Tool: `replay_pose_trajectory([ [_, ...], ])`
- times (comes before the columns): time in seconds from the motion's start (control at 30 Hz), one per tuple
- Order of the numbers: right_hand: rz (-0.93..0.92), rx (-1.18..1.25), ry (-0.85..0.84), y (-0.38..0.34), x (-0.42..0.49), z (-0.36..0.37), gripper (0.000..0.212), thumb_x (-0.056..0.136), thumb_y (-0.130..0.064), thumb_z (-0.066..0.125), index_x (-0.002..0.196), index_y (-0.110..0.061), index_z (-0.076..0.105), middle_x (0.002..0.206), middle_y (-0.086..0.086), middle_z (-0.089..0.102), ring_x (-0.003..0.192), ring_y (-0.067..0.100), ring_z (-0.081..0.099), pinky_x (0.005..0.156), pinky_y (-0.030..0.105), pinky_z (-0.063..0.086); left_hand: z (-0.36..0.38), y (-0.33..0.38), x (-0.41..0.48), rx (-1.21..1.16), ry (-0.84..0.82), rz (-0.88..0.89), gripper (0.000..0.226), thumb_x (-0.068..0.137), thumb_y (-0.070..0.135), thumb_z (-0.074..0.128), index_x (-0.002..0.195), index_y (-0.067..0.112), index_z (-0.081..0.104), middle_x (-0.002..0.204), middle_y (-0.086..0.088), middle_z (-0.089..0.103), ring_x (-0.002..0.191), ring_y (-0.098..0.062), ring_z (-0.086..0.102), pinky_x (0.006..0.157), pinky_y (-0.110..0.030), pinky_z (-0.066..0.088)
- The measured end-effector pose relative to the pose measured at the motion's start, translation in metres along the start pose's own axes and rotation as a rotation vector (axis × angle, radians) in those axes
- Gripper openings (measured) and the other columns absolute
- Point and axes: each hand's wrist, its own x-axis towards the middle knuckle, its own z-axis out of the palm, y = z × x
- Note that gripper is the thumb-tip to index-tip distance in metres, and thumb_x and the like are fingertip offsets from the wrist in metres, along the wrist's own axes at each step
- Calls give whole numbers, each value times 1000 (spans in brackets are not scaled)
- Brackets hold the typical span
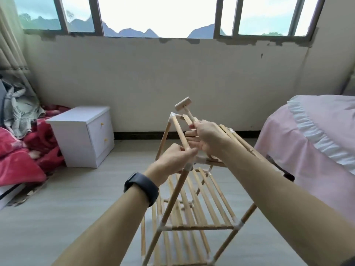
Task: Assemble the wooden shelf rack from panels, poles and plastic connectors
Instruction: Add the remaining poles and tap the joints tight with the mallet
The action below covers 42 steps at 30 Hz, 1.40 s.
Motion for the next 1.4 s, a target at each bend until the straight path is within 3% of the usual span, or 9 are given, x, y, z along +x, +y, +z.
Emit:
replay_pose_trajectory([
  [0.13, -226, -108, 43, 7, -29, -14, 34, 112, -31, 29, 104, -12, 56, 102, 10, 71, 80, 16, 68, 65, 28, 54, -6, -36, -17, -148, 247, -55, 23, 103, 32, 53, 113, 12, 48, 113, -15, 64, 93, -23, 66, 70, -31, 55],
  [0.33, -462, -507, 115, 60, -86, -69, 26, 109, -32, 42, 101, -18, 62, 68, 0, 51, 48, 2, 42, 44, 20, 38, -19, -79, -32, -126, 425, -94, 31, 108, 37, 40, 119, 9, 49, 101, -12, 64, 85, -19, 61, 73, -32, 52],
  [0.53, -367, -603, 62, 95, -103, -75, 27, 108, -30, 42, 99, -19, 65, 64, -1, 51, 49, 8, 44, 46, 25, 38, -2, -96, -26, -197, 484, -95, 29, 108, 39, 39, 118, 14, 49, 110, -11, 70, 96, -22, 66, 84, -41, 55],
  [0.77, -334, -499, -58, 111, -107, -65, 23, 106, -28, 48, 101, -16, 66, 67, -1, 54, 51, 5, 46, 46, 20, 39, 18, -119, -33, -270, 575, 40, 51, 100, 60, 41, 125, 17, 54, 100, 0, 71, 90, -13, 70, 84, -35, 57],
  [0.93, -324, -489, -183, 111, -103, -51, 19, 107, -24, 49, 106, -15, 66, 72, 3, 57, 56, 10, 49, 49, 21, 41, 20, -127, -41, -150, 607, 101, 43, 97, 61, 43, 117, 26, 57, 97, 8, 73, 88, -3, 70, 73, -19, 54],
  [1.0, -364, -560, -203, 111, -103, -49, 18, 106, -26, 49, 106, -17, 66, 69, 0, 56, 51, 4, 48, 46, 18, 38, 20, -132, -44, -56, 602, 128, 36, 97, 61, 42, 107, 31, 58, 96, 8, 72, 89, -7, 70, 67, -17, 55],
  [1.17, -485, -721, -161, 106, -104, -50, 18, 105, -28, 50, 102, -20, 66, 64, 1, 60, 47, 7, 51, 43, 17, 38, 17, -141, -47, 120, 593, 190, 33, 101, 54, 42, 106, 27, 59, 91, -7, 72, 83, -27, 69, 65, -47, 58],
  [1.3, -686, -635, -155, 98, -114, -41, 15, 105, -25, 50, 101, -20, 63, 67, 5, 60, 43, 11, 49, 39, 16, 36, 17, -145, -46, 169, 616, 210, 26, 101, 53, 42, 109, 33, 57, 87, -8, 71, 74, -27, 67, 59, -48, 55],
  [1.4, -795, -768, -138, 96, -117, -34, 18, 106, -23, 47, 101, -14, 61, 59, 1, 53, 42, 15, 48, 39, 17, 35, 17, -146, -45, 195, 625, 197, 28, 102, 50, 42, 112, 29, 58, 88, -6, 72, 74, -24, 68, 60, -46, 56],
])
